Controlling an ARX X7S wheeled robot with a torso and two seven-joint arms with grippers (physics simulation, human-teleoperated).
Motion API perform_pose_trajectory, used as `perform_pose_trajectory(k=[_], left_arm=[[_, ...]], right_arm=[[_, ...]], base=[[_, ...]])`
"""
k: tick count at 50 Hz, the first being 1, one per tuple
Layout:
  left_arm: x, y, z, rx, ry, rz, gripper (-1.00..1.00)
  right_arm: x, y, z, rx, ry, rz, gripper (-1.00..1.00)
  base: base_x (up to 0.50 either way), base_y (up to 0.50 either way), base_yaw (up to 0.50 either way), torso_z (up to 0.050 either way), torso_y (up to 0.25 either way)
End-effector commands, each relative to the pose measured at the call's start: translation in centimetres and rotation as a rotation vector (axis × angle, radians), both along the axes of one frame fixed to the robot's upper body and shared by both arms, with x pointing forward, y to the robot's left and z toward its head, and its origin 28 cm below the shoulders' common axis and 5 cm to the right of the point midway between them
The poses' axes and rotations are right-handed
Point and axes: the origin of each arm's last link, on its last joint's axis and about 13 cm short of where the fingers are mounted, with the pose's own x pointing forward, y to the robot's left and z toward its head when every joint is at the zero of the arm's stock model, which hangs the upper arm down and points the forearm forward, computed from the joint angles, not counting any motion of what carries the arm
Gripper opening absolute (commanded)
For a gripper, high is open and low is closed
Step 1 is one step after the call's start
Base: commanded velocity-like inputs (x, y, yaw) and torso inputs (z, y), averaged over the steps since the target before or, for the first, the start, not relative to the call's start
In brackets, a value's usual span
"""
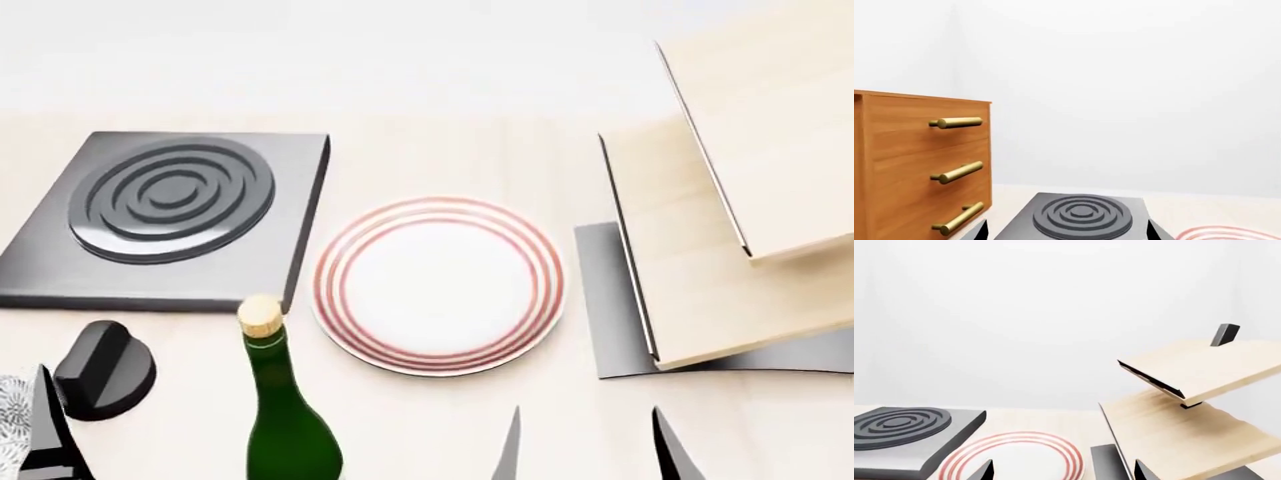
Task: Pick up the akita bowl and put it on the plate.
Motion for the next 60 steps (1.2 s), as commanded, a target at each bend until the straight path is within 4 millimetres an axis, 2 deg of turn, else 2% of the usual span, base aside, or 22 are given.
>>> perform_pose_trajectory(k=[1,60], left_arm=[[0.01,0.02,-0.04,-0.001,0.001,0.0,1.0],[0.02,-0.01,-0.01,0.001,0.001,0.003,1.0]], right_arm=[[-0.04,0.04,0.0,0.0,-0.001,0.001,1.0],[-0.07,0.08,-0.05,-0.005,0.0,0.007,1.0]], base=[[0.1,0.0,0.0,0.0,0.0],[0.1,-0.01,0.0,0.0,0.0]])
